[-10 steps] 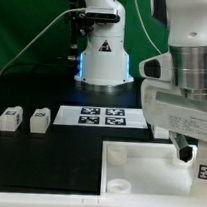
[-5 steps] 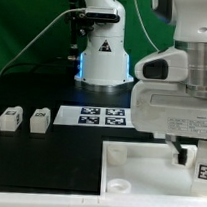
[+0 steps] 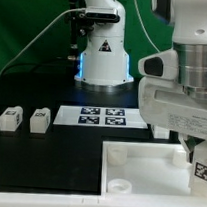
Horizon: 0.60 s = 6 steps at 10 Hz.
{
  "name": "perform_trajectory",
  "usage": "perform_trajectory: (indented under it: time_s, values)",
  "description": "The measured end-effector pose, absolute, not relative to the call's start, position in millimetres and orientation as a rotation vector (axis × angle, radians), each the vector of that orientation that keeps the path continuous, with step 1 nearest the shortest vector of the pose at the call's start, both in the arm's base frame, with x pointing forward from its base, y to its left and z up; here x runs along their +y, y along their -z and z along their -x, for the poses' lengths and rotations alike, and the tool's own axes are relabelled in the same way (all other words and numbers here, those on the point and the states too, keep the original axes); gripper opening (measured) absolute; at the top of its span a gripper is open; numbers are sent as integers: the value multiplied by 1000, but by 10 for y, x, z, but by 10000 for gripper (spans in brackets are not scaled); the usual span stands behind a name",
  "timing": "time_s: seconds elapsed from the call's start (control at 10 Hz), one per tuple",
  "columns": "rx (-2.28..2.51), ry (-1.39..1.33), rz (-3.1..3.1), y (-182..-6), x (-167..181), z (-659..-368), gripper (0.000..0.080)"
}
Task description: Assemble one leg
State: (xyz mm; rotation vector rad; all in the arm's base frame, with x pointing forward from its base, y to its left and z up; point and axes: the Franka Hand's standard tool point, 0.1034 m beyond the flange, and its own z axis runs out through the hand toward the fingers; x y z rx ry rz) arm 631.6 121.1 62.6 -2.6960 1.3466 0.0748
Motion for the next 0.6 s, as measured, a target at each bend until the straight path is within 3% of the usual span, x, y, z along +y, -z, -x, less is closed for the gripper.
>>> perform_trajectory:
  time_s: [0.4,0.6]
  values:
    - [1998,-163,2177,-616,1205,-6341,293]
    - [2099,-175,2061,-615,1223,-6342,293]
